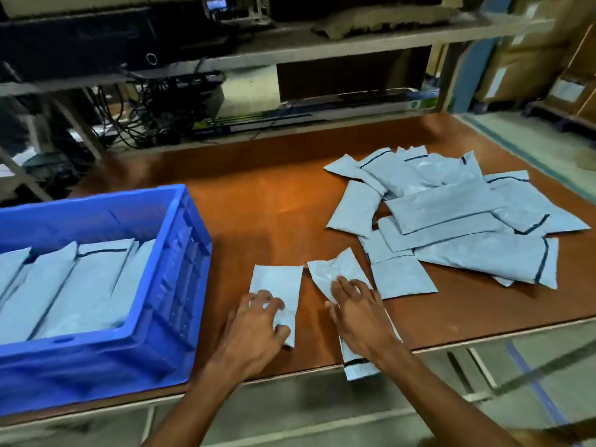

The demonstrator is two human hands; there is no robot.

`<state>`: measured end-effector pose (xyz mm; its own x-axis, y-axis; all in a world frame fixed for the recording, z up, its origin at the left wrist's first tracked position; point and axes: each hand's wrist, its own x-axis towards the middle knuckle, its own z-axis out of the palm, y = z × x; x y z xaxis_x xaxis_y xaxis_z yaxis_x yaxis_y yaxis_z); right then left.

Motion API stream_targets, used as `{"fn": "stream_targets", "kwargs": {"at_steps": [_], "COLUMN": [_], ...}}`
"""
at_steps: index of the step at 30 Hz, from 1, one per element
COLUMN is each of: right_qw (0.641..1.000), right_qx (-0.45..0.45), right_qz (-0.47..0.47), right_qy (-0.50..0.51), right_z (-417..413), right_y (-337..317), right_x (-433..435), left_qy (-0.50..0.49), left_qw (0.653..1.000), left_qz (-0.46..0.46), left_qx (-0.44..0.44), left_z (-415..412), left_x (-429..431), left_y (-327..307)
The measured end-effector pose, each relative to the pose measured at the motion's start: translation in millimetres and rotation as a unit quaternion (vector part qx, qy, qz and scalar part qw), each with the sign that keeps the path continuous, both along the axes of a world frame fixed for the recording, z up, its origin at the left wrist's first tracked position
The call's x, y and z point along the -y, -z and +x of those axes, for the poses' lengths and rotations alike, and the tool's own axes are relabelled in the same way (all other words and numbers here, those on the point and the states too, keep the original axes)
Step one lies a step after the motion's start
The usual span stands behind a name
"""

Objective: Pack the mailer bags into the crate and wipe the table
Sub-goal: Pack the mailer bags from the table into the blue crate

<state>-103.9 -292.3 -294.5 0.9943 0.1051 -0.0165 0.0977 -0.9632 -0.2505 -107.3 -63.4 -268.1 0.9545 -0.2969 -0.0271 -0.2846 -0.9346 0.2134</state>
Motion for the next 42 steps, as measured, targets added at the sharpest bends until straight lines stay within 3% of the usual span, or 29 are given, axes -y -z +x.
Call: {"fn": "stream_targets", "kwargs": {"at_steps": [6, 15, 19, 23, 25, 28, 32, 34, 37, 40, 42], "right_qw": [0.996, 0.997, 0.996, 0.999, 0.997, 0.977, 0.924, 0.896, 0.892, 0.909, 0.938], "right_qx": [0.003, 0.005, -0.007, -0.039, 0.007, 0.146, 0.266, 0.307, 0.315, 0.322, 0.276], "right_qz": [-0.083, -0.061, -0.062, -0.002, 0.078, 0.150, 0.267, 0.306, 0.289, 0.194, 0.142], "right_qy": [-0.033, -0.046, -0.061, -0.024, -0.010, -0.028, -0.067, -0.097, -0.146, -0.178, -0.158], "right_z": [15.5, 17.8, 18.7, 17.1, 17.9, 34.0, 47.2, 45.4, 50.9, 65.6, 73.8], "right_y": [17.1, 29.6, 30.9, 3.3, -24.0, -76.7, -178.5, -222.1, -252.3, -241.6, -221.6], "right_x": [7.0, 7.9, 4.5, -15.3, -39.7, -89.8, -172.8, -215.0, -276.9, -335.1, -361.9], "left_qy": [-0.049, -0.065, -0.041, -0.051, -0.053, -0.019, 0.009, -0.007, -0.028, -0.061, -0.061], "left_qw": [0.998, 0.997, 0.997, 0.998, 0.990, 0.976, 0.910, 0.896, 0.908, 0.954, 0.972], "left_qz": [0.032, 0.035, 0.067, -0.008, -0.036, -0.115, -0.217, -0.203, -0.100, -0.003, 0.040], "left_qx": [-0.023, 0.034, 0.007, 0.046, 0.126, 0.182, 0.353, 0.395, 0.405, 0.293, 0.221], "left_z": [23.5, 21.9, 26.9, 17.6, 13.8, 20.3, 17.5, 17.3, 42.1, 63.3, 64.6], "left_x": [14.8, 18.1, 15.7, 9.1, -0.8, -31.3, -105.1, -155.7, -233.7, -298.4, -319.1], "left_y": [28.9, 41.1, 45.2, 10.8, -21.4, -78.7, -184.2, -224.5, -230.5, -193.3, -165.3]}}
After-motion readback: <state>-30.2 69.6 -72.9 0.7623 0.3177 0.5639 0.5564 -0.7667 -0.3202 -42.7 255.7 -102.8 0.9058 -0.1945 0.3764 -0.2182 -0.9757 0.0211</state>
